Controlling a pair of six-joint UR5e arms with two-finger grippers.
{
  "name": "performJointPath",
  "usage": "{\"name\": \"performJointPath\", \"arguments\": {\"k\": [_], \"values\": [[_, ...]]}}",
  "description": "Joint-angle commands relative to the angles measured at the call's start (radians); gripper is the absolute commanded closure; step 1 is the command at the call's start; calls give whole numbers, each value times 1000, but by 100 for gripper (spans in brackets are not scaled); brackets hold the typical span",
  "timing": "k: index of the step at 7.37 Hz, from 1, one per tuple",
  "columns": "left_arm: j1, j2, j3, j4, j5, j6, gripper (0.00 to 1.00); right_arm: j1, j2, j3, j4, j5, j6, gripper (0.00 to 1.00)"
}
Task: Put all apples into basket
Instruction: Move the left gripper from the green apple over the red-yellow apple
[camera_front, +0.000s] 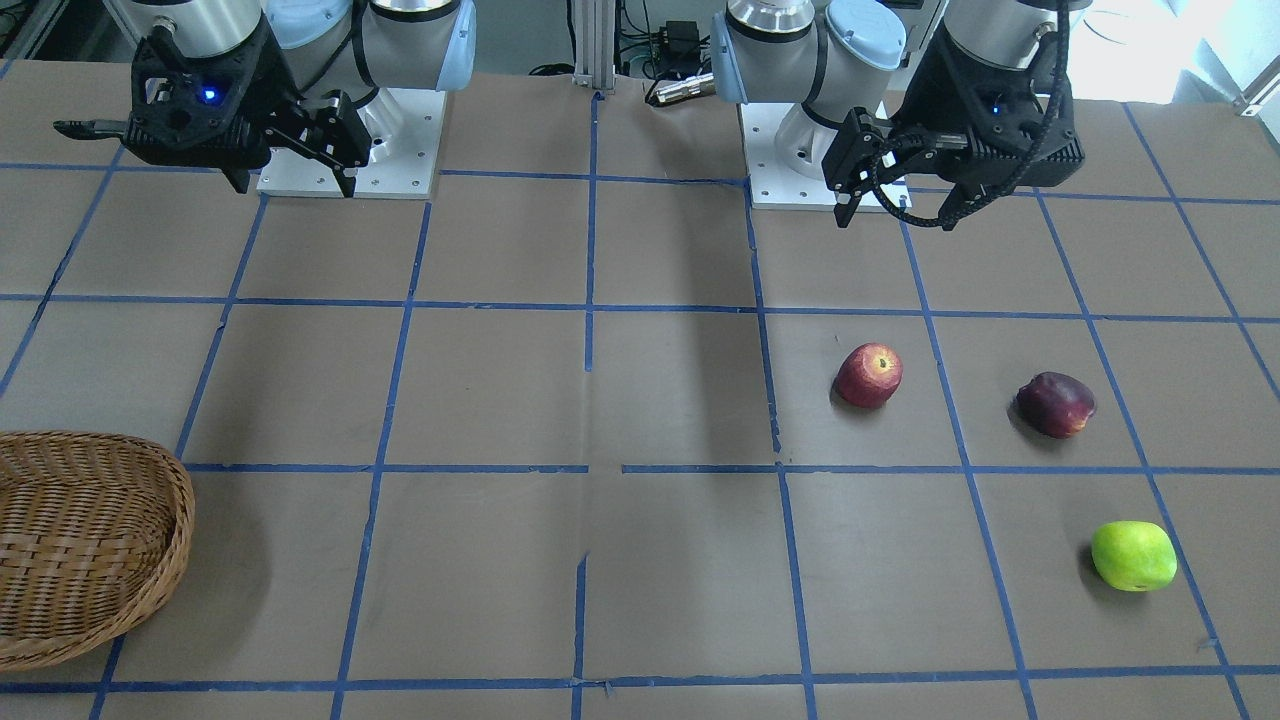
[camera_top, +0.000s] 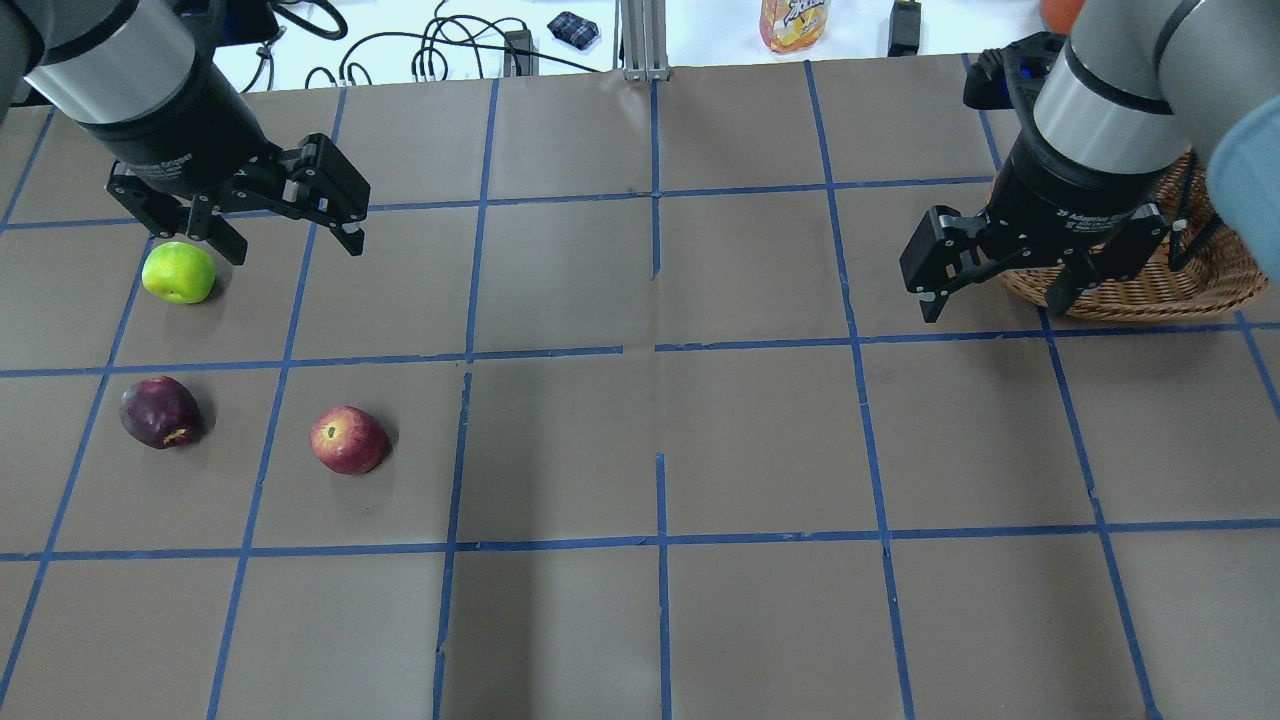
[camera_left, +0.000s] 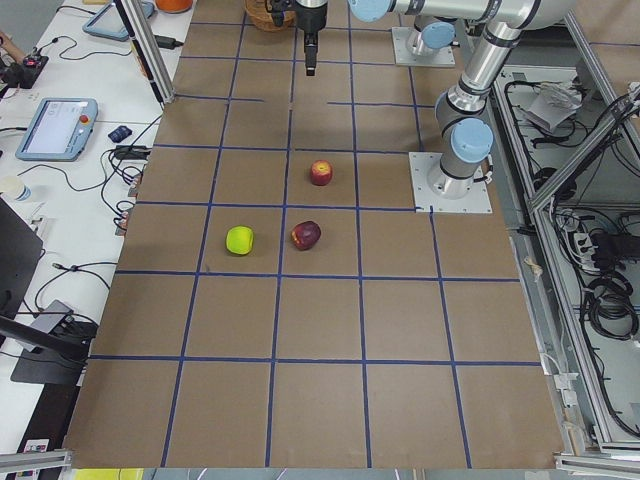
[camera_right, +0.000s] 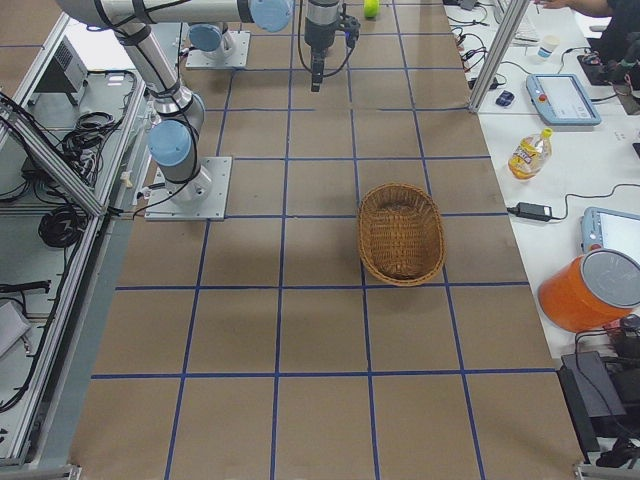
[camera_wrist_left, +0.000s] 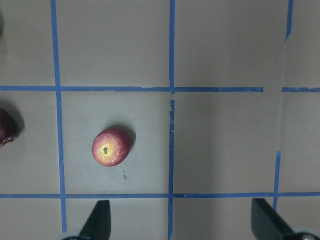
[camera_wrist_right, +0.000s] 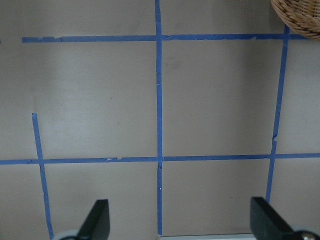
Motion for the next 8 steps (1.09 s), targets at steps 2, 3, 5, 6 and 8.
{"name": "performJointPath", "arguments": {"k": [2, 3, 5, 6, 8], "values": [[11, 5, 4, -53, 15, -2, 0, 0, 9, -10, -21, 4, -1, 0], [27, 11, -46, -56, 21, 6, 0, 0, 11, -7, -82, 6, -3, 0], [182, -57, -91, -19, 12, 120, 0, 0, 11, 3, -99, 1, -3, 0], [245, -88, -129, -3, 0, 144, 0, 0, 11, 4, -98, -3, -3, 0], [278, -122, -285, 190, -51, 167, 0, 0, 11, 4, -98, -6, -9, 0]]}}
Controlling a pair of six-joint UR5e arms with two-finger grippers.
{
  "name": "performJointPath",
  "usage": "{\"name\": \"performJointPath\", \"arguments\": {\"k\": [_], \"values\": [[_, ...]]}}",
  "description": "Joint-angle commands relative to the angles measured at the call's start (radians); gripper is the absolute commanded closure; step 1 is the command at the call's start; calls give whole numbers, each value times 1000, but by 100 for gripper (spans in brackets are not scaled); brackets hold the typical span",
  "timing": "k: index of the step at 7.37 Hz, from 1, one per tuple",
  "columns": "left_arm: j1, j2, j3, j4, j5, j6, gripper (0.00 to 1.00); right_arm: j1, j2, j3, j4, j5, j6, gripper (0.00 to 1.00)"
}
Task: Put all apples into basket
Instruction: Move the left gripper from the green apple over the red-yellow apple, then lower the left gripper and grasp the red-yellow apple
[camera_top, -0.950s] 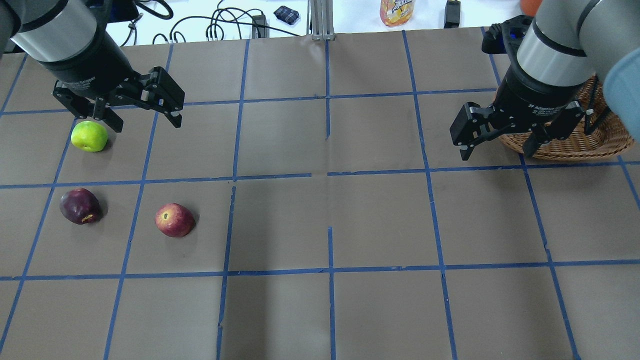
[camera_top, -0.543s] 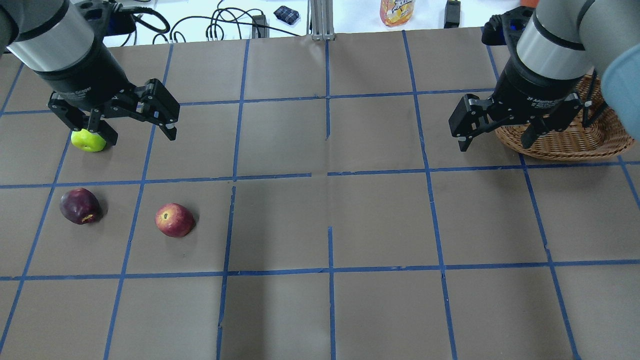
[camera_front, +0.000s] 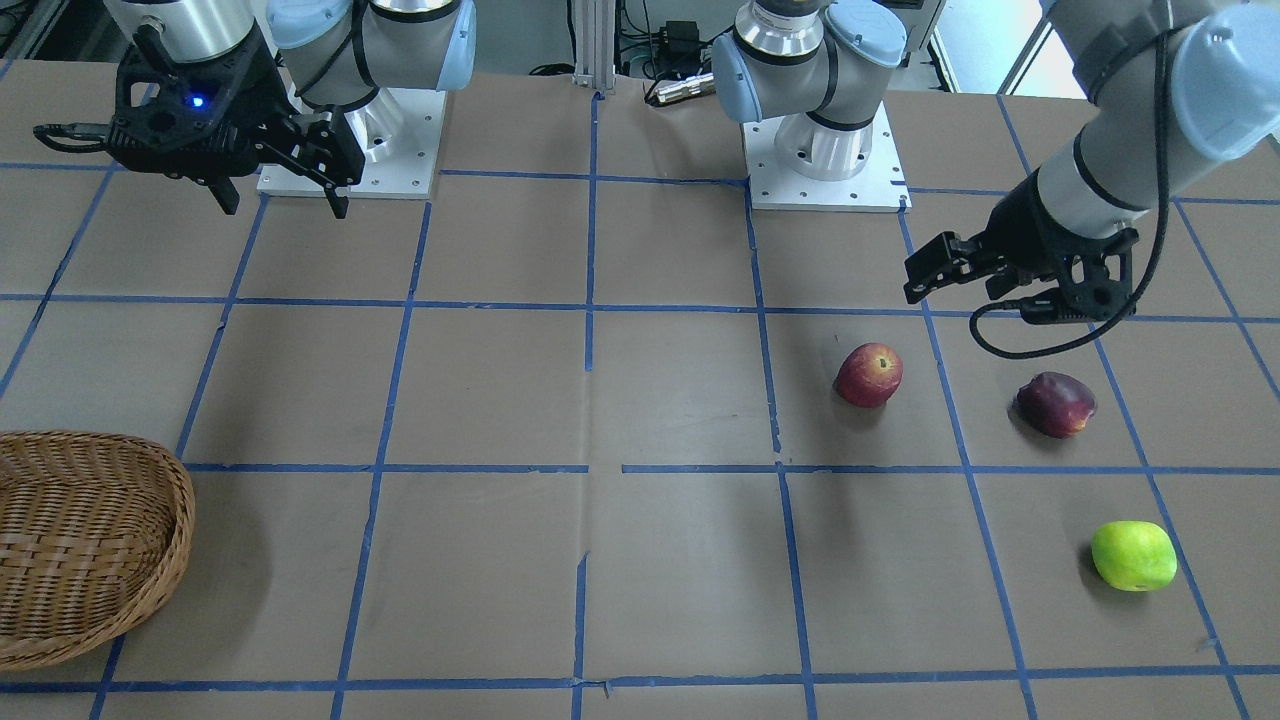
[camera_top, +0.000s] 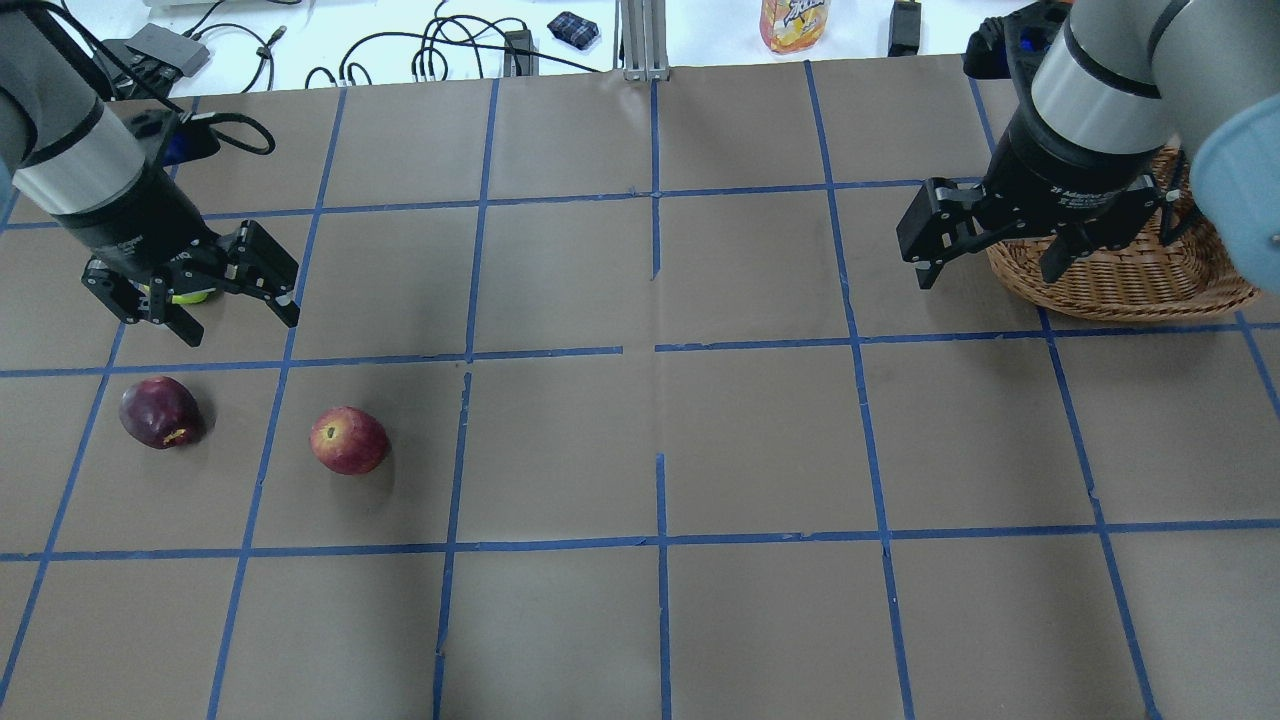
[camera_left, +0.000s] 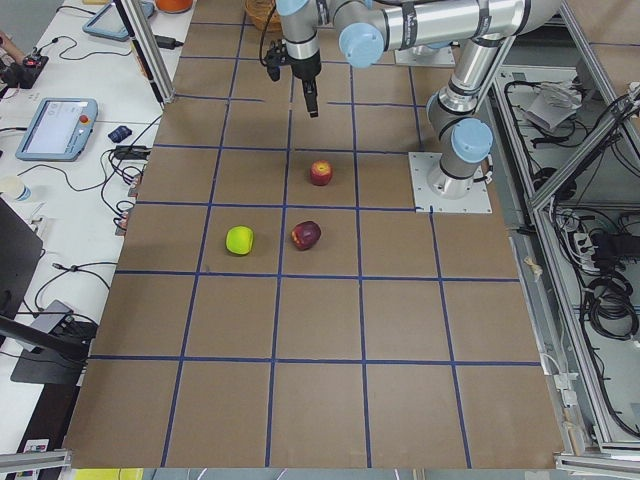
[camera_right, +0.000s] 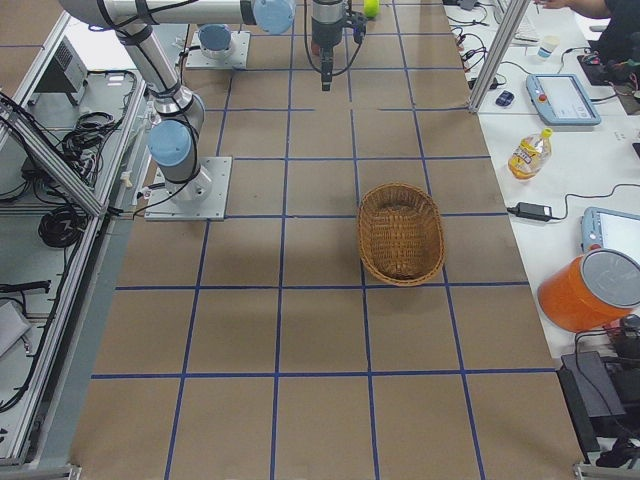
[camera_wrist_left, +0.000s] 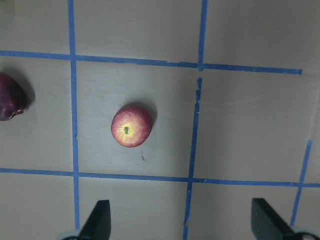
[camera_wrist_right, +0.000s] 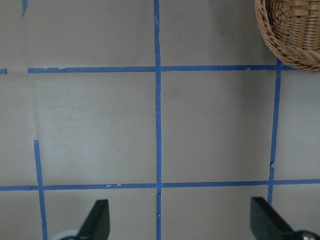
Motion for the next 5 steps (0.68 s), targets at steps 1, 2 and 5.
{"name": "performJointPath", "arguments": {"k": [1, 2, 5], "values": [[29, -41, -177, 210, -21, 9, 0, 0, 1, 2, 3, 7, -7, 0], [29, -70, -234, 279, -16, -11, 0, 0, 1, 2, 0, -1, -7, 0], [30, -97, -365, 449, -22, -8, 0, 0, 0, 2, 4, -1, -1, 0]]}}
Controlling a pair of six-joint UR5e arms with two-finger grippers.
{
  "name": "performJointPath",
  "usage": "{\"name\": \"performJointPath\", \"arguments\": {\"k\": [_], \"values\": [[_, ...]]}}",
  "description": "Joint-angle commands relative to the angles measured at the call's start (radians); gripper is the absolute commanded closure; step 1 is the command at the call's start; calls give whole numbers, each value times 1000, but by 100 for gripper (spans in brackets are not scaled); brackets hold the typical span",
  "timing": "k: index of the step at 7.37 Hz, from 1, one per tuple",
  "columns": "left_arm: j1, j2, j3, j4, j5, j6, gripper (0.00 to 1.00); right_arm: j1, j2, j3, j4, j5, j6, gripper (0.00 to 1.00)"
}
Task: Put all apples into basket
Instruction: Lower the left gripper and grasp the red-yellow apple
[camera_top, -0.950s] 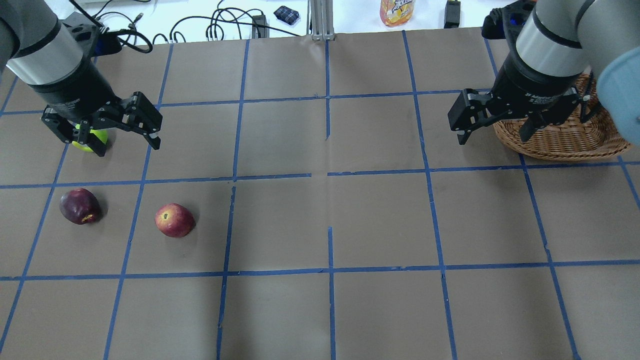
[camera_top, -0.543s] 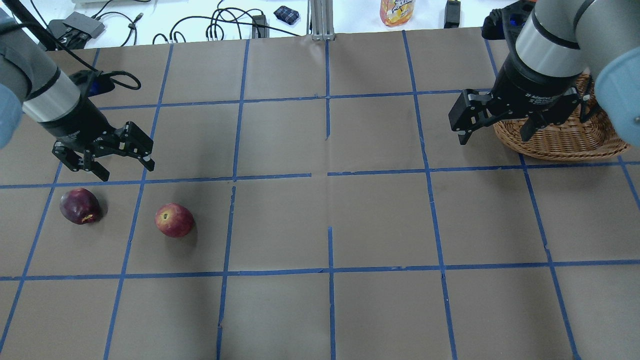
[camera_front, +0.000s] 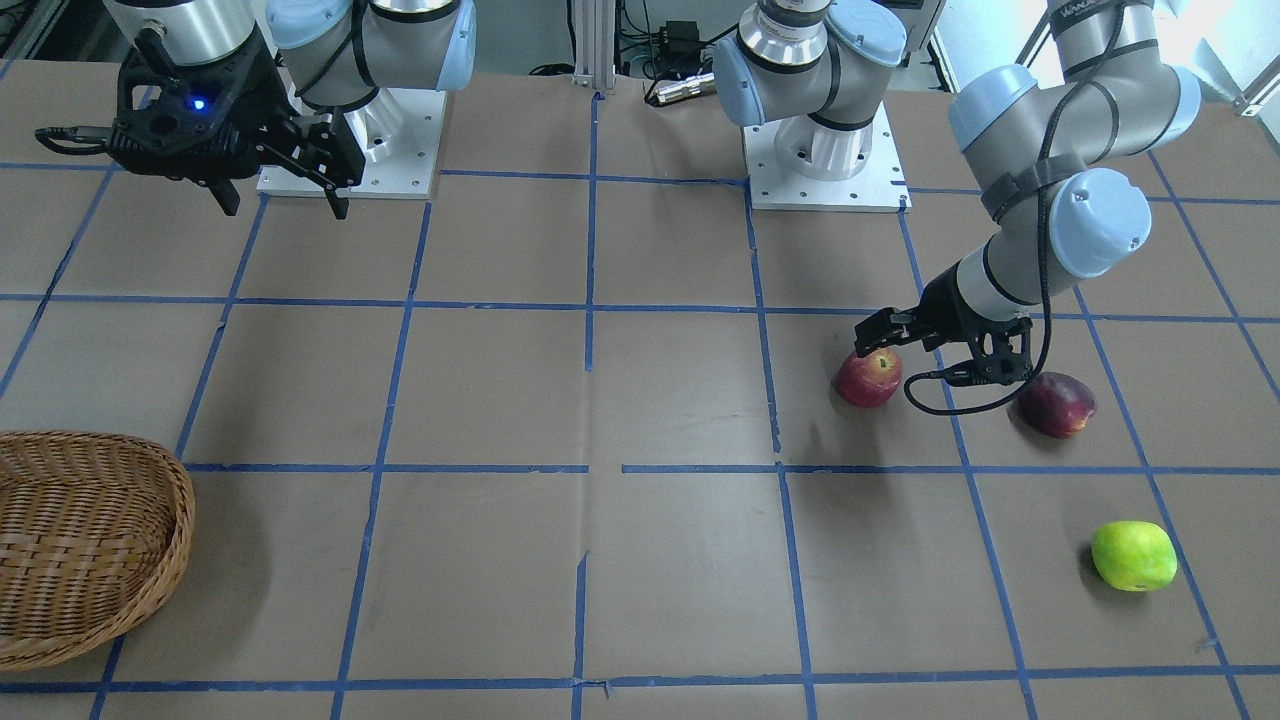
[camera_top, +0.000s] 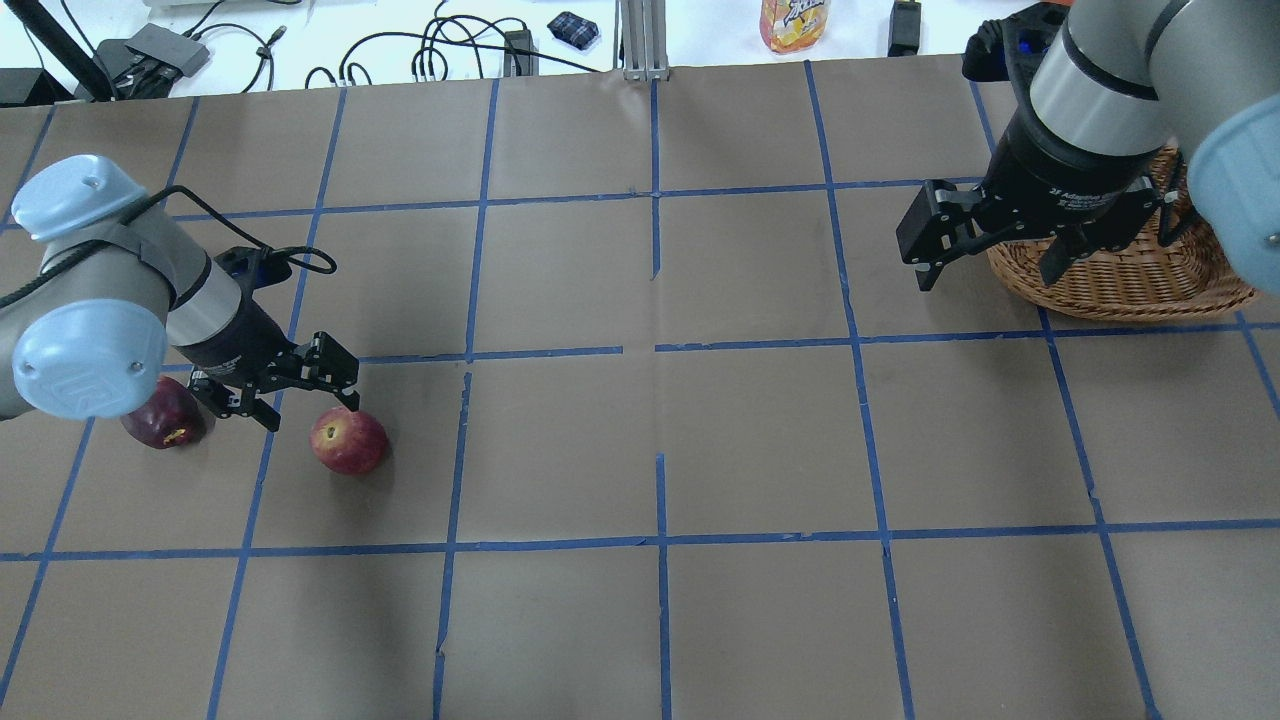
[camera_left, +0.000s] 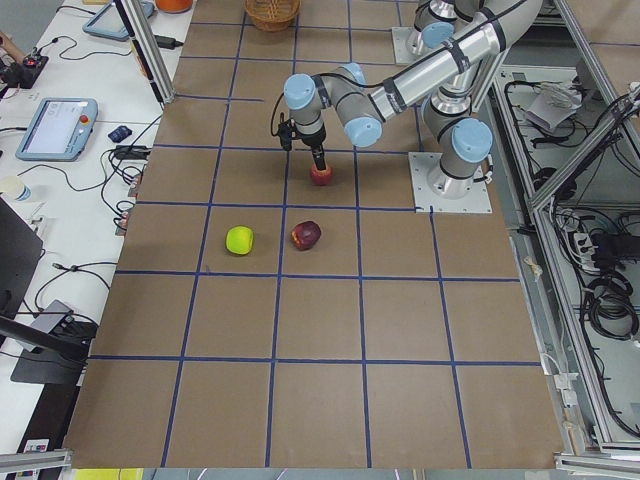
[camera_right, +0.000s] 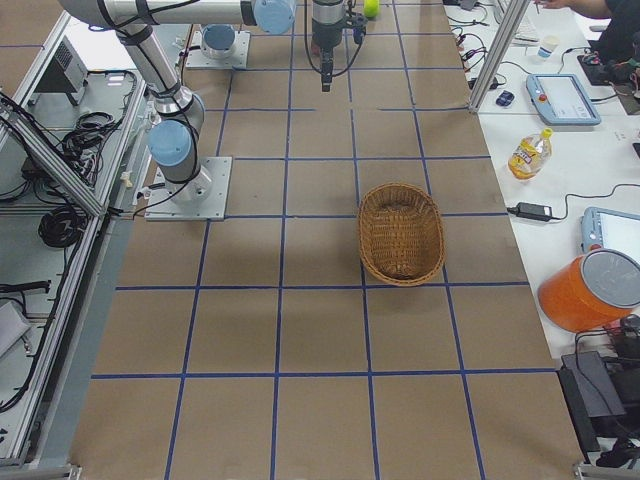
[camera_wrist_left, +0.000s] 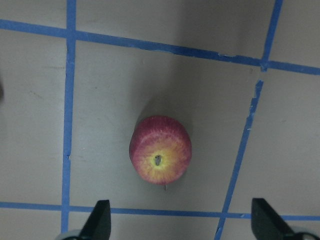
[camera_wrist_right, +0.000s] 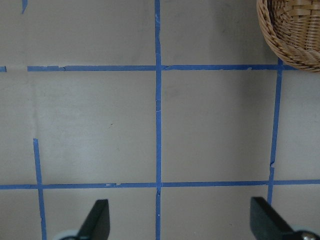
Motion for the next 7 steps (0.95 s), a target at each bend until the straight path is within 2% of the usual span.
{"name": "performJointPath", "arguments": {"k": [1, 3, 5, 6, 7], "values": [[1, -31, -74, 106, 0, -2, 0, 0, 0, 0, 4, 1, 2, 0], [-6, -48, -126, 212, 9, -16, 2, 0, 0, 2, 8, -2, 4, 0], [-9, -48, -137, 247, 12, -8, 52, 0, 0, 2, 8, -2, 4, 0], [-19, -2, -105, 249, 3, -37, 100, 0, 1, 2, 8, -1, 4, 0], [-62, 9, -38, 176, -52, -146, 100, 0, 0, 0, 8, -2, 4, 0]]}}
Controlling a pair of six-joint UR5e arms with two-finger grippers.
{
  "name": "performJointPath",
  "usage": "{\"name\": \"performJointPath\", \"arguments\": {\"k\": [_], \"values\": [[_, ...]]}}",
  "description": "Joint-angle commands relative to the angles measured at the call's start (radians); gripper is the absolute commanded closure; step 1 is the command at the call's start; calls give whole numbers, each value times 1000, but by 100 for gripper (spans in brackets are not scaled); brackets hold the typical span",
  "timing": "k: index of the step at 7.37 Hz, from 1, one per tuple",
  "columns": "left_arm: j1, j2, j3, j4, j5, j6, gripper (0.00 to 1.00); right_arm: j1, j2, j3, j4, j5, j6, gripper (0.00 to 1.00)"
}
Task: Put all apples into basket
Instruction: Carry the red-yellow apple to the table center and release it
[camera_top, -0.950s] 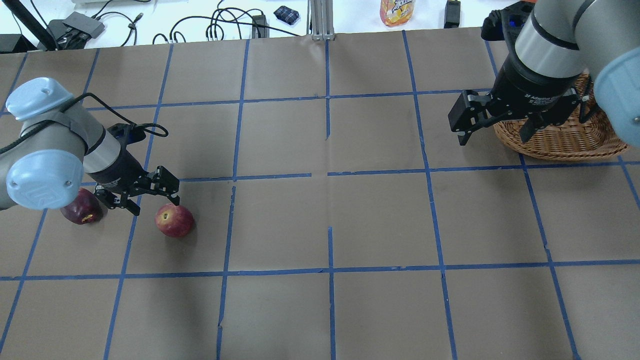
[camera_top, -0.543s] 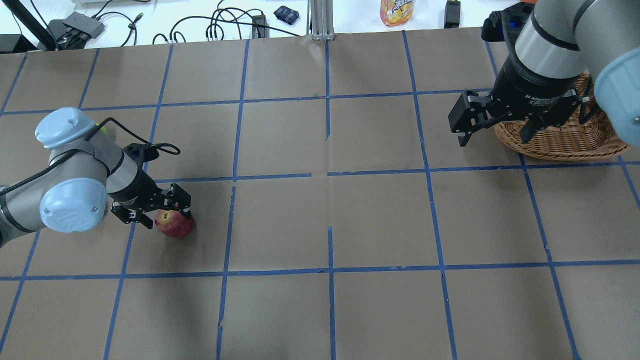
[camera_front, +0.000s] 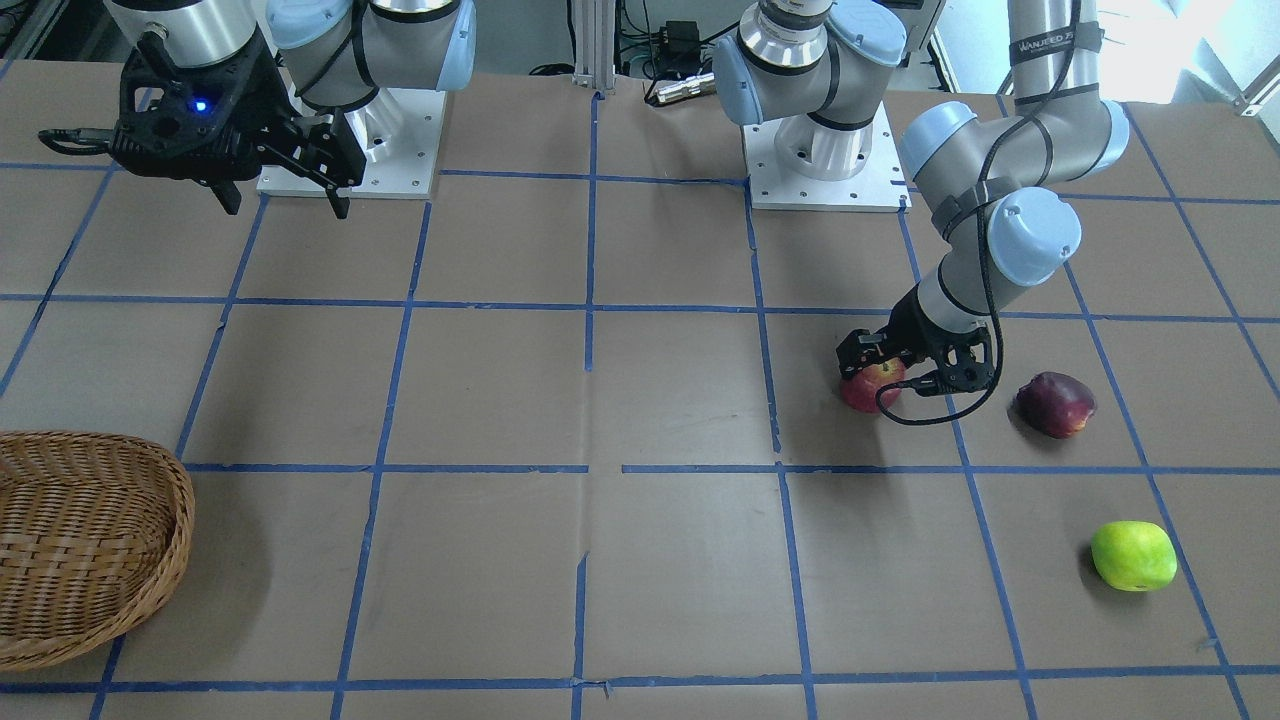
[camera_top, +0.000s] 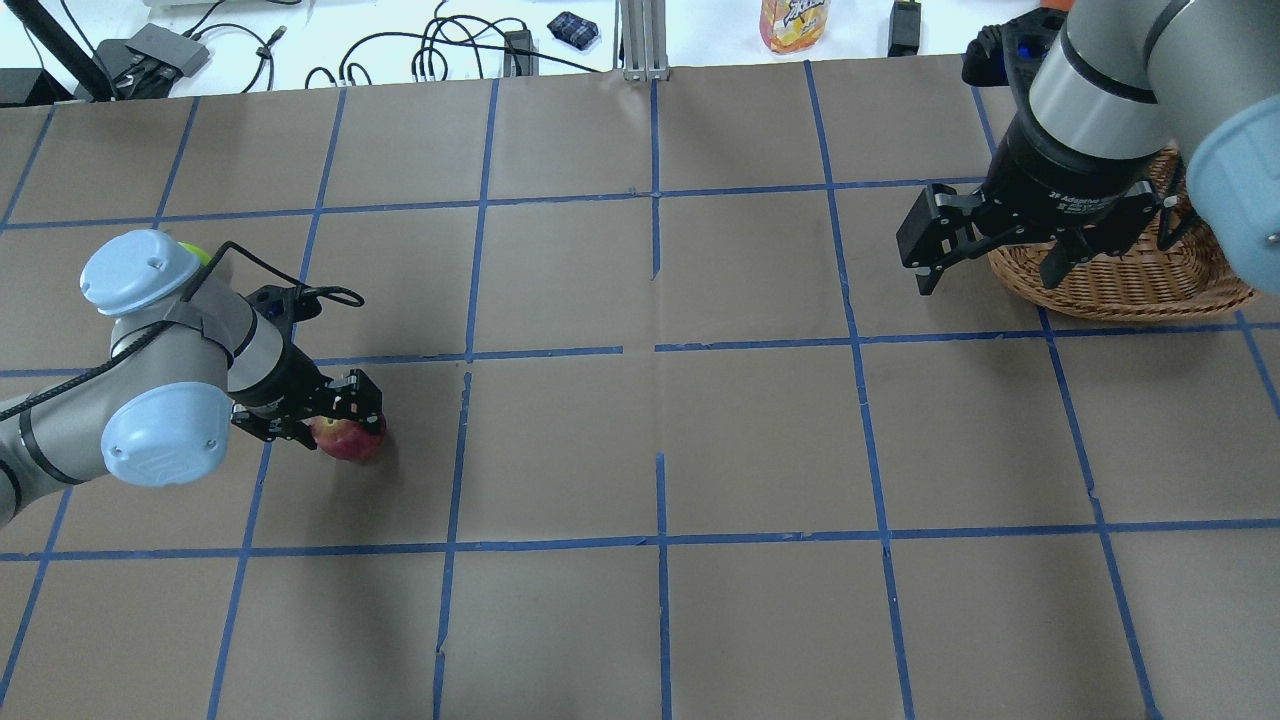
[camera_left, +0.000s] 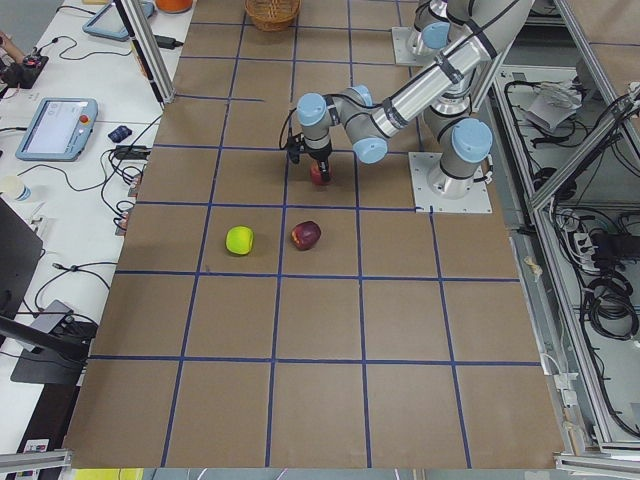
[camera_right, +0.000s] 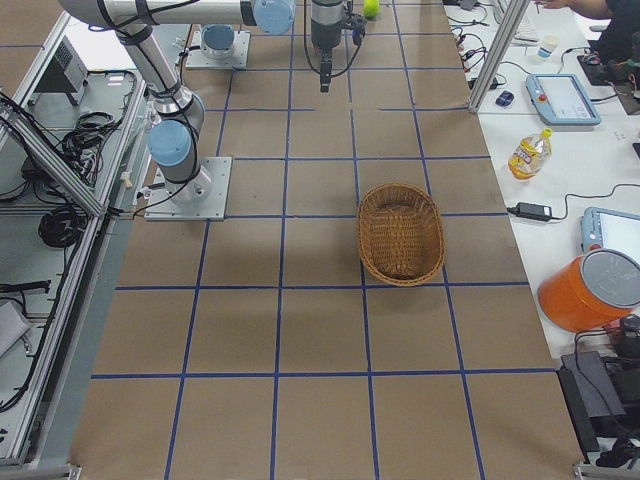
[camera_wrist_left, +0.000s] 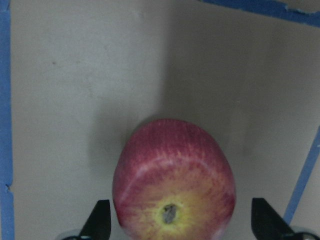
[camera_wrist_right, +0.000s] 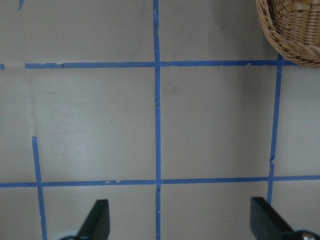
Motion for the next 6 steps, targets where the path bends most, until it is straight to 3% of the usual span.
{"name": "performJointPath", "arguments": {"k": [1, 2, 4, 6], "values": [[-176, 3, 157, -77, -48, -224, 100, 0, 0, 0, 0, -1, 0, 0], [-316, -33, 240, -80, -60, -418, 100, 0, 0, 0, 0, -1, -3, 0], [-467, -138, 293, 0, -170, -668, 100, 0, 0, 0, -1, -1, -2, 0], [-535, -246, 314, 289, -216, -850, 100, 0, 1, 0, -1, 2, -3, 0]]}}
